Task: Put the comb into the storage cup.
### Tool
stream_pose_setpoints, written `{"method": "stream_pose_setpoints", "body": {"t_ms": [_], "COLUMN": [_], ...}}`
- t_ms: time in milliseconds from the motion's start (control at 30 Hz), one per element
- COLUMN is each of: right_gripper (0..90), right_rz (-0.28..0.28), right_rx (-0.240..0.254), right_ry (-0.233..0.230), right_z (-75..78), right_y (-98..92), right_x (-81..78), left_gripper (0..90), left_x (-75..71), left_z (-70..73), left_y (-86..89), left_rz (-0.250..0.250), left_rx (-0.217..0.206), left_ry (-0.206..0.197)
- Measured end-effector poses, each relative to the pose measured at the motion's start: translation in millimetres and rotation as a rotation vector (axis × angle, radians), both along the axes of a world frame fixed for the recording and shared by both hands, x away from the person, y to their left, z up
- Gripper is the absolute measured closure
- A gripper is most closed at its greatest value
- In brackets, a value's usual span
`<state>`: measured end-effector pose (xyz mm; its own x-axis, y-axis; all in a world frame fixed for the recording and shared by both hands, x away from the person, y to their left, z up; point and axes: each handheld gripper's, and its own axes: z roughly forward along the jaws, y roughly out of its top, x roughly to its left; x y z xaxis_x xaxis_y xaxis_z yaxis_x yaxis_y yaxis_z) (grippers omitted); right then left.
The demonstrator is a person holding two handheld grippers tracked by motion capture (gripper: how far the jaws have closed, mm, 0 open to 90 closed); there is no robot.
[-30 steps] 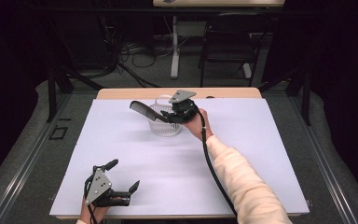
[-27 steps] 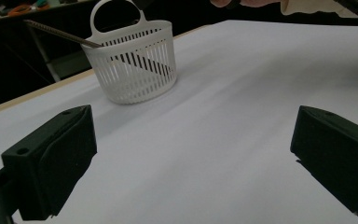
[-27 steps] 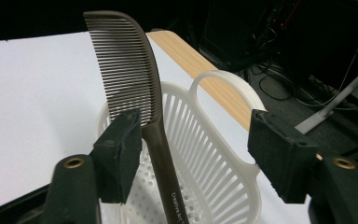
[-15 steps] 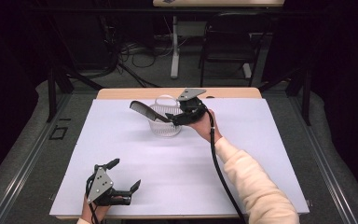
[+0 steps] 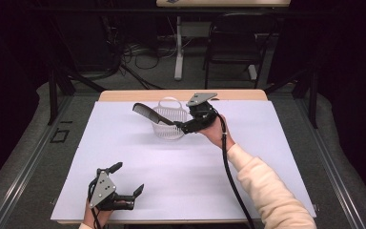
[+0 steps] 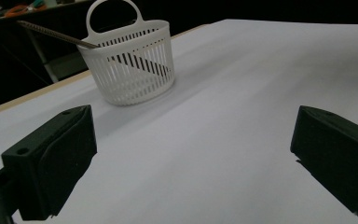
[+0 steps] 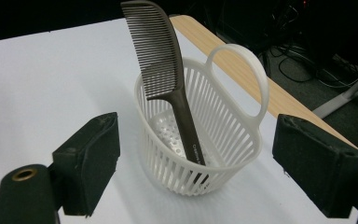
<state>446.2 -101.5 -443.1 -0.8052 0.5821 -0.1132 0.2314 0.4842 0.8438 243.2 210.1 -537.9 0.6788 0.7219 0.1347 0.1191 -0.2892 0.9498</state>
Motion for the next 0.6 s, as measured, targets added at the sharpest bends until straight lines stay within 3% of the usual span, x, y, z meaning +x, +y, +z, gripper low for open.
{"method": "stream_pose_setpoints", "body": {"t_ms": [600], "right_gripper": [6.0], "right_rz": [0.008], "right_rx": [-0.031], "right_ry": [0.066], "right_z": [-3.6], "right_y": [-25.7], "right_x": [-17.2], "left_gripper": [0.4], "left_x": [-0.8], "left_z": [-0.2], "left_y": [1.1], "left_rz": [0.003], "left_rx": [0.001], "left_ry": [0.004]}}
